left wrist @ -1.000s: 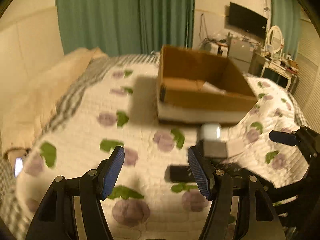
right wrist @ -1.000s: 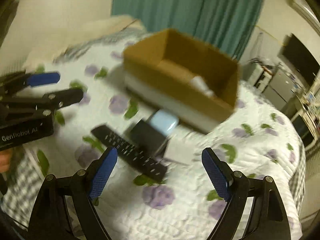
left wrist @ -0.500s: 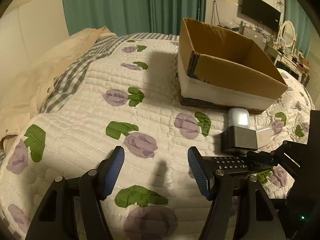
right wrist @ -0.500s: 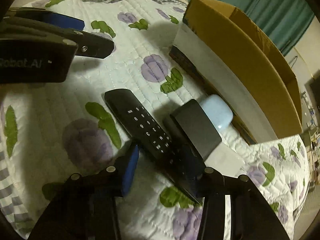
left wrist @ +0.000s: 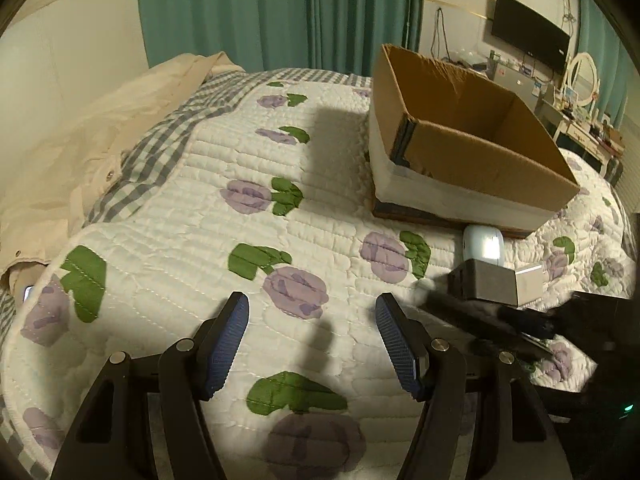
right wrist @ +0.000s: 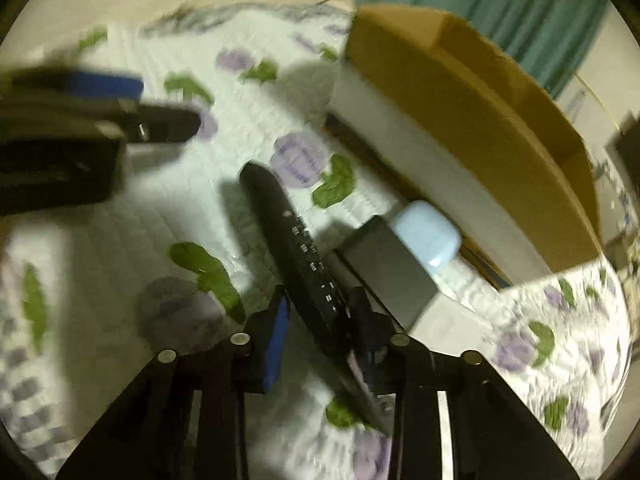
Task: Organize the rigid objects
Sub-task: 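Grasp the black remote with the right gripper and lift it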
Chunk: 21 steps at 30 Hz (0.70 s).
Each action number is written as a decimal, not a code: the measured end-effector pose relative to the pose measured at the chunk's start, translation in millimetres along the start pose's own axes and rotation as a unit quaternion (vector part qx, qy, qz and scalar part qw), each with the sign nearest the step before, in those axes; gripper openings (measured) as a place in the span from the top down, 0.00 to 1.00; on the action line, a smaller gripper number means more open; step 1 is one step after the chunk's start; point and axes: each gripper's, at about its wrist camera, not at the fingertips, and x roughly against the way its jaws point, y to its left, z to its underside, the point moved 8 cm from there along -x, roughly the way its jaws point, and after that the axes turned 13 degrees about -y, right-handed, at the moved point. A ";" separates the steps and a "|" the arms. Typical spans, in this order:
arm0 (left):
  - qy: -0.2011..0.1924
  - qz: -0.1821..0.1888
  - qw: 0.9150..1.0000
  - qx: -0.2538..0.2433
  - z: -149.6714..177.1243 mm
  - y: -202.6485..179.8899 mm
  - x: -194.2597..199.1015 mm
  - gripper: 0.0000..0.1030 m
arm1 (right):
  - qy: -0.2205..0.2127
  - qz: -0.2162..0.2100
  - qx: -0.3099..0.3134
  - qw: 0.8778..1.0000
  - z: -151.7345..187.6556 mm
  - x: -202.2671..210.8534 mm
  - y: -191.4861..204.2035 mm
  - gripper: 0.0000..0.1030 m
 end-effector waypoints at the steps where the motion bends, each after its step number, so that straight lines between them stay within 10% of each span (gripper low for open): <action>1: -0.001 -0.002 1.000 0.003 -0.7 1.5 0.6 0.33 | -0.004 -0.001 -0.010 1.000 -0.5 7.6 -3.5 0.73; 14: 0.009 0.054 0.998 -0.019 -3.1 -53.1 1.6 0.33 | -0.025 0.076 -0.149 0.986 -10.4 73.8 -104.9 0.82; 21: 0.039 0.088 0.993 -0.067 5.6 -105.3 -21.7 0.33 | 0.024 0.077 -0.182 0.980 13.0 37.2 -141.6 0.81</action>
